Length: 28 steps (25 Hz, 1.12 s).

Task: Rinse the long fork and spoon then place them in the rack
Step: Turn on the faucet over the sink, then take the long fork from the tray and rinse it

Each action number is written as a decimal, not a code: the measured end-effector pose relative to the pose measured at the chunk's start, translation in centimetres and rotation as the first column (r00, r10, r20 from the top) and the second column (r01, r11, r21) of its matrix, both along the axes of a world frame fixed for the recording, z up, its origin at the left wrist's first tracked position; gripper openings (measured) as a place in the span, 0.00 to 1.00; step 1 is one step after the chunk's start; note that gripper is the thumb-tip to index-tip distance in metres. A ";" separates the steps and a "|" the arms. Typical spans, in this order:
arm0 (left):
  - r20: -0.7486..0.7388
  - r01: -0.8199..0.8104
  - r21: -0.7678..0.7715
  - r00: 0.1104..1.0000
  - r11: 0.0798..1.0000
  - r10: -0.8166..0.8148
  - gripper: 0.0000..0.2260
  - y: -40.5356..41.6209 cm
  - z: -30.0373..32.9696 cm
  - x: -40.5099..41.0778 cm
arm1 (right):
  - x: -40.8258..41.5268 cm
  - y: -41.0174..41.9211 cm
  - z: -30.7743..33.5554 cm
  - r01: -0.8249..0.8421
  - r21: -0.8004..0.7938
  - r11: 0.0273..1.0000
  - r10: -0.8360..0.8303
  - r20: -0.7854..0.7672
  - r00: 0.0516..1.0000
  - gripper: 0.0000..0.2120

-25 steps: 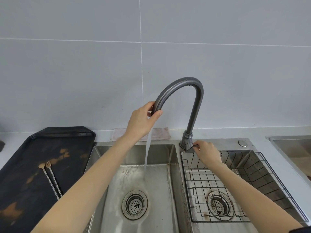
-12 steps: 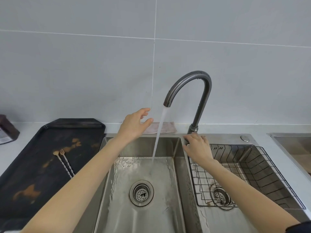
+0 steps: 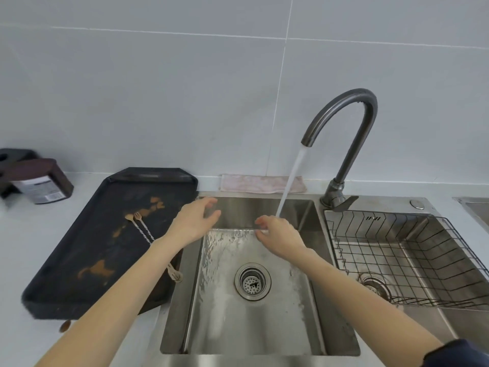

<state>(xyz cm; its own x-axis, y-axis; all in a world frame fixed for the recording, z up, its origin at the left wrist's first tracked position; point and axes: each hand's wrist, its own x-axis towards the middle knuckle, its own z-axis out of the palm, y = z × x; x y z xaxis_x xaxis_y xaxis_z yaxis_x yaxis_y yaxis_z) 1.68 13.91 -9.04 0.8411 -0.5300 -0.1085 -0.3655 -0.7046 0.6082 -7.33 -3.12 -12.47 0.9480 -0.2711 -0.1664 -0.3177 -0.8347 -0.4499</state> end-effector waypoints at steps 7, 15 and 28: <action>-0.031 -0.090 0.112 0.995 0.990 0.094 0.15 7.7 -4.6 3.0 | 4.0 8.5 -2.4 -0.112 0.084 0.990 0.115 -0.034 0.993 0.14; 0.128 0.026 0.302 0.989 0.953 -0.068 0.14 12.4 -9.8 4.5 | 7.0 16.0 -4.8 -0.184 0.113 0.976 0.197 -0.118 0.973 0.14; 0.394 0.171 0.347 0.866 0.922 -0.308 0.11 12.8 -10.8 4.9 | 7.8 17.5 -5.8 -0.173 -0.032 0.984 0.168 -0.109 0.980 0.11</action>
